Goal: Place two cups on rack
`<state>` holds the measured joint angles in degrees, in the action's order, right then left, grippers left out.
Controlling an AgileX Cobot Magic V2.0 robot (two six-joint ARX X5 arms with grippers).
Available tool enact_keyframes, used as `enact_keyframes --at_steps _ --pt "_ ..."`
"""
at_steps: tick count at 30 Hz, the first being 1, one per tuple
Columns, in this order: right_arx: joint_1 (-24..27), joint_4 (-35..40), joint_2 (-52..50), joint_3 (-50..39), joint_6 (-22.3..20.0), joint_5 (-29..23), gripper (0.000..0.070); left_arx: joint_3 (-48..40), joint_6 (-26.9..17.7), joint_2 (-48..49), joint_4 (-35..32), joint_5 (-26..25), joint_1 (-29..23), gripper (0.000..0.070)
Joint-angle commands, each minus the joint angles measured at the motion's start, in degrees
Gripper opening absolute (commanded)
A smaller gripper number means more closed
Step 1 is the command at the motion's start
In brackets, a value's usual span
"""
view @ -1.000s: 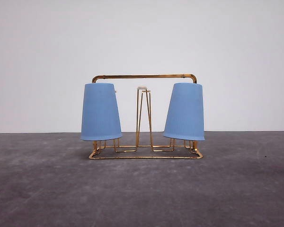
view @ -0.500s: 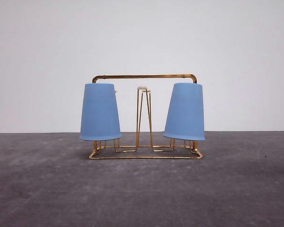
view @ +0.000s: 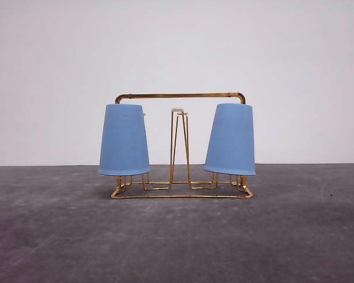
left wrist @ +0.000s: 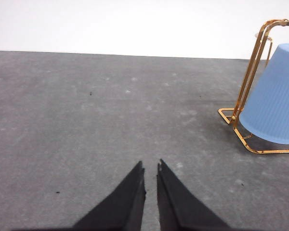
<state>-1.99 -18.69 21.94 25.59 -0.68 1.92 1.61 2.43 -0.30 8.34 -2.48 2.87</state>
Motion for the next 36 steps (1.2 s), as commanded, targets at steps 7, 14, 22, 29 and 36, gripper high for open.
enact_keyframes --at_steps 7,14,22,29,36 --pt "0.6 2.8 -18.6 -18.2 -0.9 -0.9 0.0016 -0.9 0.2 0.1 -0.6 0.0 0.0 0.0026" --pt "0.6 3.1 -21.1 -21.6 -1.3 -0.9 0.0016 -0.9 0.2 0.1 -0.6 0.0 0.0 0.0026" --pt "0.6 7.9 -21.2 -24.6 -1.5 -0.7 0.0016 -0.9 0.2 0.1 -0.6 0.0 0.0 0.0026" --pt "0.8 8.8 -21.7 -24.9 -1.7 -1.6 0.0016 -0.9 0.2 0.1 -0.6 0.0 0.0 0.0026" --pt "0.7 9.7 -21.7 -24.9 -1.7 -1.6 0.0016 -0.9 0.2 0.1 -0.6 0.0 0.0 0.0026"
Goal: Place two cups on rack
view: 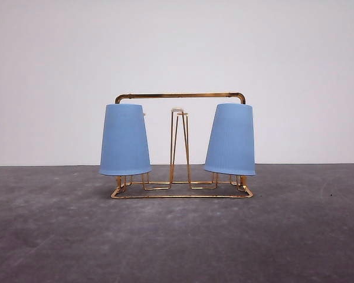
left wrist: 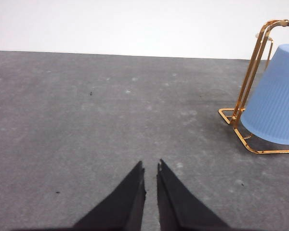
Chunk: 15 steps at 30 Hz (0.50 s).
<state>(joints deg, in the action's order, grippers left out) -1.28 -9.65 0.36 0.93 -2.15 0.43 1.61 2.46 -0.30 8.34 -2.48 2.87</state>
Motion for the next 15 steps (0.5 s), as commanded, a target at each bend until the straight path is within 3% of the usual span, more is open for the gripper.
enact_keyframes --at_steps 1,15 --pt "0.0 0.7 -0.2 -0.3 -0.2 -0.1 0.0016 -0.9 0.1 0.1 -0.6 0.0 0.0 0.0026" --pt "0.0 0.7 -0.2 -0.3 -0.2 -0.1 0.0016 -0.9 0.1 0.1 -0.6 0.0 0.0 0.0026"
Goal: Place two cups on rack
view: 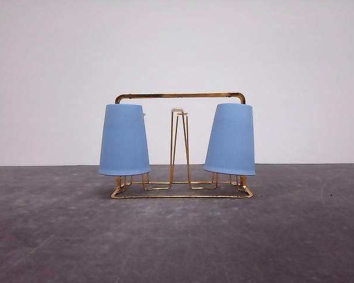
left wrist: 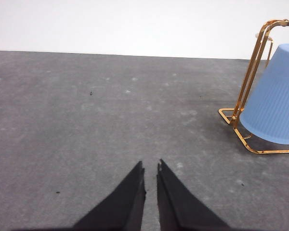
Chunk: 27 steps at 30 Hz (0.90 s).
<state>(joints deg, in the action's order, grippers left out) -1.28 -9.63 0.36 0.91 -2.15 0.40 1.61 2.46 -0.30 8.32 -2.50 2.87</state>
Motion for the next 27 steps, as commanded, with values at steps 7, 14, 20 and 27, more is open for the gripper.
enact_keyframes --at_steps 7,14,20,27 --pt "0.0 0.6 -0.2 -0.2 -0.2 0.0 0.0016 -0.9 0.1 0.1 -0.6 0.1 0.0 0.0026" --pt "0.0 0.6 -0.2 -0.2 -0.2 0.0 0.0016 -0.9 0.1 0.1 -0.6 0.0 0.0 0.0026" --pt "0.0 0.6 -0.2 -0.2 -0.2 0.0 0.0016 -0.9 0.1 0.1 -0.6 0.0 0.0 0.0026" --pt "0.0 0.6 -0.2 -0.2 -0.2 0.0 0.0016 -0.9 0.1 0.1 -0.6 0.0 0.0 0.0026"
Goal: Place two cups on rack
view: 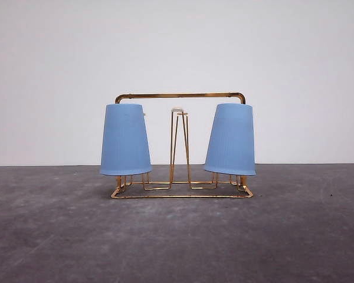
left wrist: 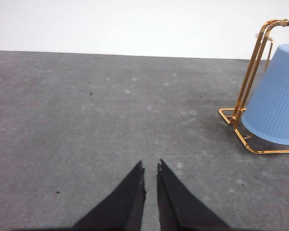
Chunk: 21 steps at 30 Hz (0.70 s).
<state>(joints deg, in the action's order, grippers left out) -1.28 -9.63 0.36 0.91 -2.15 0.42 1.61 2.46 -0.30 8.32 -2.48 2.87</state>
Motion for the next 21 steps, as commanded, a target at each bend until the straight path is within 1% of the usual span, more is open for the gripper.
enact_keyframes --at_steps 1,21 --pt "0.0 0.6 -0.2 -0.2 -0.2 -0.1 0.0016 -0.9 0.1 0.1 -0.6 0.0 0.0 0.0026" --pt "0.0 0.6 -0.2 -0.2 -0.2 -0.1 0.0016 -0.9 0.1 0.1 -0.6 0.0 0.0 0.0026"
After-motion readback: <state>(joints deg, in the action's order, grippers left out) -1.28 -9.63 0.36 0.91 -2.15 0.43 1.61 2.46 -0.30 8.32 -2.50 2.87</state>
